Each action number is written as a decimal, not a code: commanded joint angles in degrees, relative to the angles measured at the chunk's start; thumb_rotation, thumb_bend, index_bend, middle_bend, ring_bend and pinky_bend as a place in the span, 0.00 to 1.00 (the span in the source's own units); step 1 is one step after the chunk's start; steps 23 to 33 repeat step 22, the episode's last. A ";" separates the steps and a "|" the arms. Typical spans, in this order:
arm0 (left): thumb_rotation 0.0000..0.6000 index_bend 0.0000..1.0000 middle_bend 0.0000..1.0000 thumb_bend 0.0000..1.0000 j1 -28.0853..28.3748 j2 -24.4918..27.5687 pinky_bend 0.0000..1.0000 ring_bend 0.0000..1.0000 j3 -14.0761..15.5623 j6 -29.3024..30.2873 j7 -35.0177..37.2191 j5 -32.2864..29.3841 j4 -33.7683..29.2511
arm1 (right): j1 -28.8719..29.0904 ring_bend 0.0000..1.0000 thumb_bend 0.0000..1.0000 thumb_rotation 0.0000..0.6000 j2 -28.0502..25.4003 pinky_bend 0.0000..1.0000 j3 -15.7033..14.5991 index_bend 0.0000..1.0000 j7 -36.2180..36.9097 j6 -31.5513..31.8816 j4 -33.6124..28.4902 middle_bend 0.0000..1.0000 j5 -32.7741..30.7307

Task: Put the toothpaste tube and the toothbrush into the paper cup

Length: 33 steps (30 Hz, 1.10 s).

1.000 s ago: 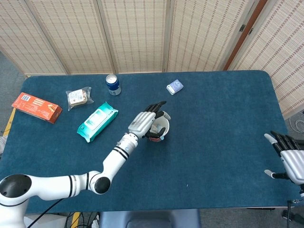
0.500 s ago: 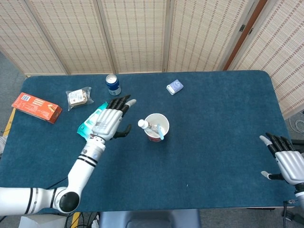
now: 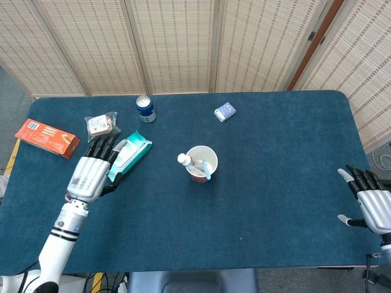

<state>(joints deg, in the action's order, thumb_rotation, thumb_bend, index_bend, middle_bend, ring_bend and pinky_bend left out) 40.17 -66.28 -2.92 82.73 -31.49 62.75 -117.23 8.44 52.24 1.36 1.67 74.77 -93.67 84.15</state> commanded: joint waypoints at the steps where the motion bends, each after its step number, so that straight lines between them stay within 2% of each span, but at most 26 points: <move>1: 1.00 0.04 0.00 0.44 -5.29 1.07 0.00 0.00 4.09 4.24 1.74 6.41 1.82 | -0.03 0.00 0.00 1.00 -0.75 0.05 0.33 0.07 -1.21 0.52 -0.63 0.00 0.06; 12: 1.00 0.05 0.00 0.44 -13.05 -0.26 0.00 0.00 7.30 6.62 6.43 14.32 8.94 | 0.14 0.00 0.00 1.00 -3.39 0.05 0.63 0.07 -6.56 0.88 -4.10 0.00 -0.21; 22: 1.00 0.06 0.00 0.44 -20.41 -2.79 0.00 0.00 8.01 10.31 11.46 18.49 21.61 | -0.20 0.00 0.00 1.00 -3.28 0.05 0.44 0.07 -7.64 0.81 -5.29 0.00 -0.92; 33: 1.00 0.06 0.00 0.44 -20.41 -2.79 0.00 0.00 8.01 10.31 11.46 18.49 21.61 | -0.20 0.00 0.00 1.00 -3.28 0.05 0.44 0.07 -7.64 0.81 -5.29 0.00 -0.92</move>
